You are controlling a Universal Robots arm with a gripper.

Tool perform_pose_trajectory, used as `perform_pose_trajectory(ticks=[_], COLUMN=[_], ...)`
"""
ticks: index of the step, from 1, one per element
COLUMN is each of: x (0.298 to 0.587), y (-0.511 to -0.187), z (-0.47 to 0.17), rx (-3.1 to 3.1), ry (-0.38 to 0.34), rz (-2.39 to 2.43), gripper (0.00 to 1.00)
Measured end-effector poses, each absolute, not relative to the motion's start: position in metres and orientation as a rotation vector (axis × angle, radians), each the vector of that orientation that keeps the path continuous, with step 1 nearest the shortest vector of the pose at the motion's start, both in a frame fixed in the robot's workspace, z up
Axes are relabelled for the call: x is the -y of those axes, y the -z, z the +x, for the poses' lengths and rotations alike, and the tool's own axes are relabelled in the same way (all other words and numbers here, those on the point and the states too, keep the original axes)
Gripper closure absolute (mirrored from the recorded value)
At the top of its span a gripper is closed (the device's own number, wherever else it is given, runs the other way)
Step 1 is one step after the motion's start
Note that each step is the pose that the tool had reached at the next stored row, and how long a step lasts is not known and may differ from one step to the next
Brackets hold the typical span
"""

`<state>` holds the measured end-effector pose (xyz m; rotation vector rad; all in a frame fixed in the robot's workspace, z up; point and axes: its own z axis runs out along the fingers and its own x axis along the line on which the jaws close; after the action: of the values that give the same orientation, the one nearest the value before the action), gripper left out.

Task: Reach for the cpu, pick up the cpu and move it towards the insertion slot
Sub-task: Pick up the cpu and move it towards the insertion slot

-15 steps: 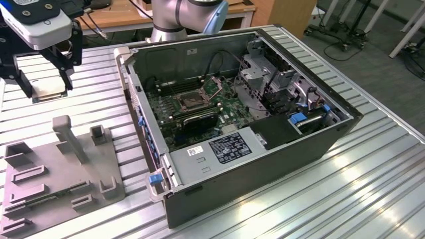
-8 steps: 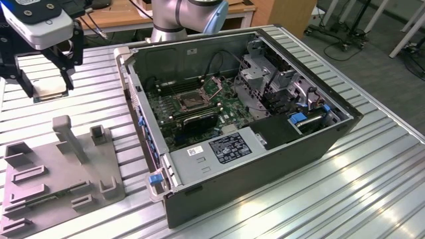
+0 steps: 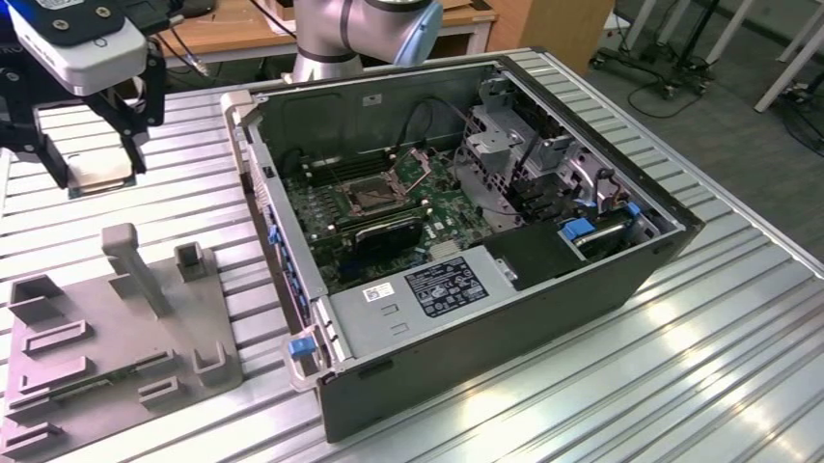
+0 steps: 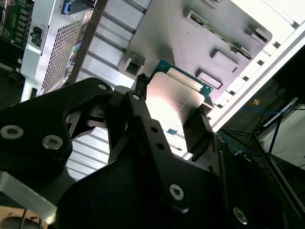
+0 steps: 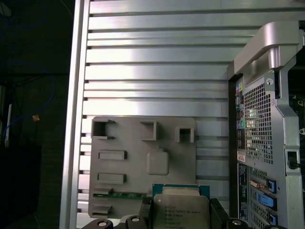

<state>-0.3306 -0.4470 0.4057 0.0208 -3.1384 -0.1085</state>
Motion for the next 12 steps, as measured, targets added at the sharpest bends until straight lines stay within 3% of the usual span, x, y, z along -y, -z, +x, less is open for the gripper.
perform_pose_trajectory(ticks=[12], x=[0.447], y=[-0.4057], z=[-0.3259], rx=[3.138], ry=[0.109], rz=[0.021], gripper=[0.45])
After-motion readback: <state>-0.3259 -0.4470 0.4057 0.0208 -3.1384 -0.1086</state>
